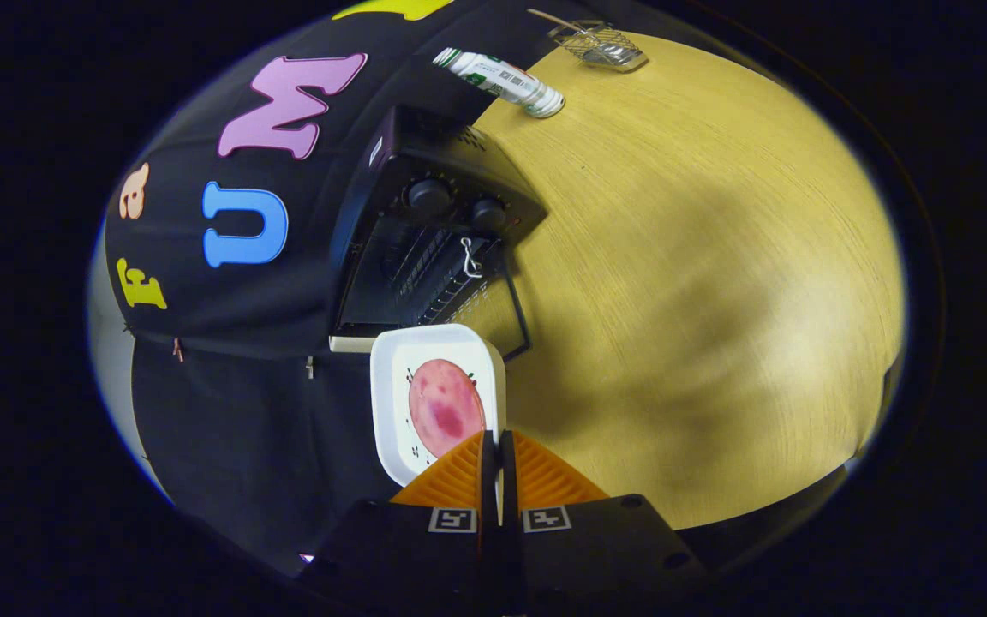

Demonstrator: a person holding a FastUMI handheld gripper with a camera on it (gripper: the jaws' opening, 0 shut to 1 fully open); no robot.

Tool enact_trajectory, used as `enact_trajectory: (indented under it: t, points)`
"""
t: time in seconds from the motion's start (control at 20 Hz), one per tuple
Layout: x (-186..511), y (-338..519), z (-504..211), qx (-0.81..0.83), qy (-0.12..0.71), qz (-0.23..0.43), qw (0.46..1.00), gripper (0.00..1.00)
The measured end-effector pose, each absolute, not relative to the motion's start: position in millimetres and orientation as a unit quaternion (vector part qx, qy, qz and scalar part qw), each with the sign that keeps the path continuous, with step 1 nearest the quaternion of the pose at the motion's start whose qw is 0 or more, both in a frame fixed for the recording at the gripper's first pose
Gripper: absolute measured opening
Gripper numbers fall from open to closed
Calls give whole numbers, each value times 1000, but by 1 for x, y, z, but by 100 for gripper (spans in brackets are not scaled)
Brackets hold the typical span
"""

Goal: Open the toaster oven, put the food inside, and close the toaster oven door.

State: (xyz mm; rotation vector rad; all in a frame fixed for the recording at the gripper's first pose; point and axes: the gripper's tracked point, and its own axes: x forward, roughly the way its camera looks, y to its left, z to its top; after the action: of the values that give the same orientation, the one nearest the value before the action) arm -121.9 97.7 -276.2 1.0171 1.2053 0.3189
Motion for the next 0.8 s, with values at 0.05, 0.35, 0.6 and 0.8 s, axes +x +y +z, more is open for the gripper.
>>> enact_trajectory:
  t: [0.05, 0.35, 0.6, 0.8]
  points:
    - [-120, 108, -276, 458, 538, 140, 694, 6]
    - [-93, 157, -282, 471, 508, 89, 716, 5]
    - [-62, 190, -291, 516, 477, 18, 711, 5]
    - [-33, 203, -295, 567, 442, -54, 693, 5]
